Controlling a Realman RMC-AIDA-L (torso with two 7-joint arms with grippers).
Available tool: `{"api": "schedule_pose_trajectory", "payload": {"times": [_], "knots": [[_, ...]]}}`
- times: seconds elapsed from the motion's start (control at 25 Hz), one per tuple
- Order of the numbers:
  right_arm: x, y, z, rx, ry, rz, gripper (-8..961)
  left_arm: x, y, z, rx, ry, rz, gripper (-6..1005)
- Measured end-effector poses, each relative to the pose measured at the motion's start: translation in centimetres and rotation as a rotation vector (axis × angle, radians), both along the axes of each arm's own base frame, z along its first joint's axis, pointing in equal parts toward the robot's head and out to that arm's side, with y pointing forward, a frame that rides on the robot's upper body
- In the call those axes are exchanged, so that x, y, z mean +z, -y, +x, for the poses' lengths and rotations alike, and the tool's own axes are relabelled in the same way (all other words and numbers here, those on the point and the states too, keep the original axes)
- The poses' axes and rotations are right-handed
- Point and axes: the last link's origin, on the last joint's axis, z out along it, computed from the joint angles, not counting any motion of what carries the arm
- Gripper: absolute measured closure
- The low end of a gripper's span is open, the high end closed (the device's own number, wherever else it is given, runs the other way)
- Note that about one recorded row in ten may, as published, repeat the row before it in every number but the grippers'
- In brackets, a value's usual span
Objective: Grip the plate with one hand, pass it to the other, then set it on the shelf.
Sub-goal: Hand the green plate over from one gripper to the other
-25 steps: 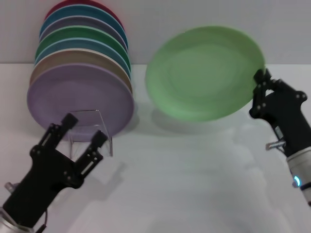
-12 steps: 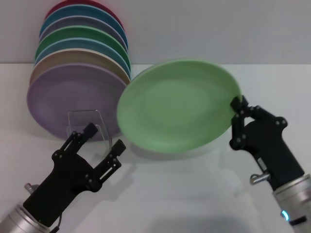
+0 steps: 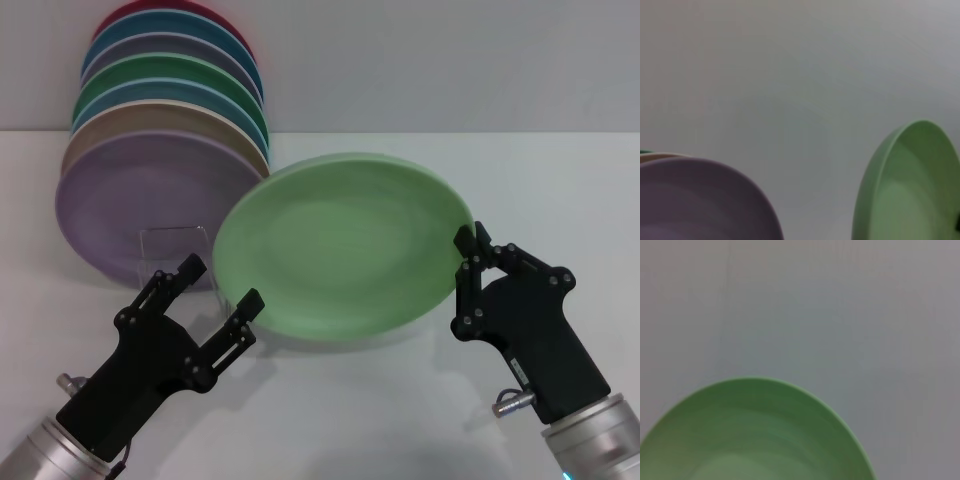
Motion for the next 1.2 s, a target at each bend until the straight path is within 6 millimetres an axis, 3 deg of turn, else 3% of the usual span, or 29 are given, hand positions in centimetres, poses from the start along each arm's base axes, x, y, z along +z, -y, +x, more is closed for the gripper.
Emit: {"api": "schedule_pose_trajectory", "payload": {"times": [1.2], "knots": [[-1.1,3.7,-4.1,-0.041,0.359,0.234,936,-0.2,-0.9,-0.4,0.057,-0.022,0.01,197]]}}
